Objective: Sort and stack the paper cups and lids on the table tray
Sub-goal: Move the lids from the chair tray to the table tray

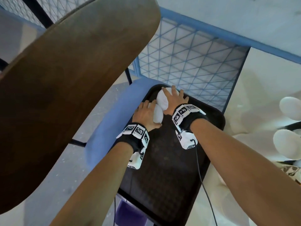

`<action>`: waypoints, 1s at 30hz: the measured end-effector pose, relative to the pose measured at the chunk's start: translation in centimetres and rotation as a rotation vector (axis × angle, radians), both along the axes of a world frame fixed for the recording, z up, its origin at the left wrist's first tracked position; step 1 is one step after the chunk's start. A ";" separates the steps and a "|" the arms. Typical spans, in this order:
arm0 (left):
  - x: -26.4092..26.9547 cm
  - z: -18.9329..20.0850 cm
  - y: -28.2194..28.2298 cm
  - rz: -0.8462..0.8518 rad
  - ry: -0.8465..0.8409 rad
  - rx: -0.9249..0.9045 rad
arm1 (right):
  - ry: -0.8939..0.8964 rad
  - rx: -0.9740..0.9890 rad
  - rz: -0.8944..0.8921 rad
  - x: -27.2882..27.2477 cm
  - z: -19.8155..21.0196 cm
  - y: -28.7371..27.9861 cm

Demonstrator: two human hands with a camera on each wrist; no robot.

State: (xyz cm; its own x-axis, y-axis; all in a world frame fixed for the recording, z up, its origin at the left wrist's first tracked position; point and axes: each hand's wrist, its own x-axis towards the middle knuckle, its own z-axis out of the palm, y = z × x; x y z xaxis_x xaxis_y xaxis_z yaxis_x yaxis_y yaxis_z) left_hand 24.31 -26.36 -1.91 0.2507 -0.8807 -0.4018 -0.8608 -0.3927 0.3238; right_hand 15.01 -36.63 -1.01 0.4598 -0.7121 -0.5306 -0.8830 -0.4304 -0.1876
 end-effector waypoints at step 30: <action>-2.7 -0.8 14.1 0.077 0.007 0.154 | 0.094 0.099 -0.038 -1.2 -0.8 10.6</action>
